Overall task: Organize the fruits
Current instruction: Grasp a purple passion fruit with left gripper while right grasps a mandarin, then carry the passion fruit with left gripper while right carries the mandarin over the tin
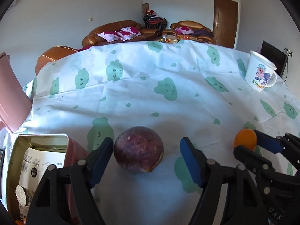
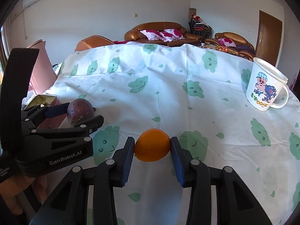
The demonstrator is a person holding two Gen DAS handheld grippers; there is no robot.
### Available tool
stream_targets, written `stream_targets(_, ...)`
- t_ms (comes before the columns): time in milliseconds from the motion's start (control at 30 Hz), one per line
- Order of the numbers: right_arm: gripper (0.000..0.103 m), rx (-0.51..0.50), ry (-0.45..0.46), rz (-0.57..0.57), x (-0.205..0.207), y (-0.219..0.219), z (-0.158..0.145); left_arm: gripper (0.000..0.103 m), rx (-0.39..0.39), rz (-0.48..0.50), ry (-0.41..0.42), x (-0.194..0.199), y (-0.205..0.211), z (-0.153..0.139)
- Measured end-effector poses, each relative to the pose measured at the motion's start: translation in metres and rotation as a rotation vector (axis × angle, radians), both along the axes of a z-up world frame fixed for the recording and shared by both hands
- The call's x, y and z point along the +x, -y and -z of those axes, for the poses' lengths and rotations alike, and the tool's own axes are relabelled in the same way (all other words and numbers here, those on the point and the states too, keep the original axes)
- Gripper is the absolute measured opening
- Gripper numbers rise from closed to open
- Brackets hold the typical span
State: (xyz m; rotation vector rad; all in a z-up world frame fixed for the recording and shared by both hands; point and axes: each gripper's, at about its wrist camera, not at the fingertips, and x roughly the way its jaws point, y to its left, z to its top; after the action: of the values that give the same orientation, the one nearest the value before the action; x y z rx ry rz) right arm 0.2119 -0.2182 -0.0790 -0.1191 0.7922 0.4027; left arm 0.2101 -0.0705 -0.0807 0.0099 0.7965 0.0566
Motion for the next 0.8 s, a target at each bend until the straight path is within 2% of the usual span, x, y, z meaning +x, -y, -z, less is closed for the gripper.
stream_targets(67,0.041,-0.018,-0.005,-0.008,0.001,-0.004,0.002,0.067,0.013,0.008,-0.003,0.002,0.001,0.000)
stream_targets(233,0.041,-0.032,-0.001,-0.014,0.000,-0.006,0.002,0.063,0.012,0.010,-0.018,0.009,-0.002,0.001)
stream_targets(333,0.041,-0.023,-0.005,-0.006,0.000,-0.003,0.002,0.062,0.046,0.019,-0.023,0.012,0.002,0.002)
stream_targets(367,0.041,-0.018,-0.004,-0.006,0.000,-0.002,0.002,0.055,0.046,0.021,-0.009,0.010,0.002,0.000)
stream_targets(400,0.041,-0.014,-0.002,-0.005,0.000,-0.002,0.001,0.052,0.046,0.027,0.009,0.007,0.003,-0.002)
stream_targets(533,0.041,-0.007,0.008,-0.004,-0.002,-0.001,0.000,0.052,0.014,0.086,0.017,-0.001,0.006,-0.003)
stream_targets(633,0.041,-0.005,0.004,-0.003,-0.001,-0.001,0.000,0.052,-0.024,0.092,0.018,-0.006,0.005,-0.004)
stream_targets(700,0.041,-0.005,0.003,-0.002,0.000,-0.001,0.000,0.053,0.017,0.114,0.019,-0.009,0.013,-0.004)
stream_targets(767,0.041,-0.007,0.002,-0.001,0.000,-0.001,0.001,0.068,0.031,0.133,0.006,-0.008,0.018,-0.002)
stream_targets(800,0.041,-0.006,0.002,0.001,0.000,-0.001,0.001,0.068,0.037,0.126,-0.008,-0.006,0.018,-0.001)
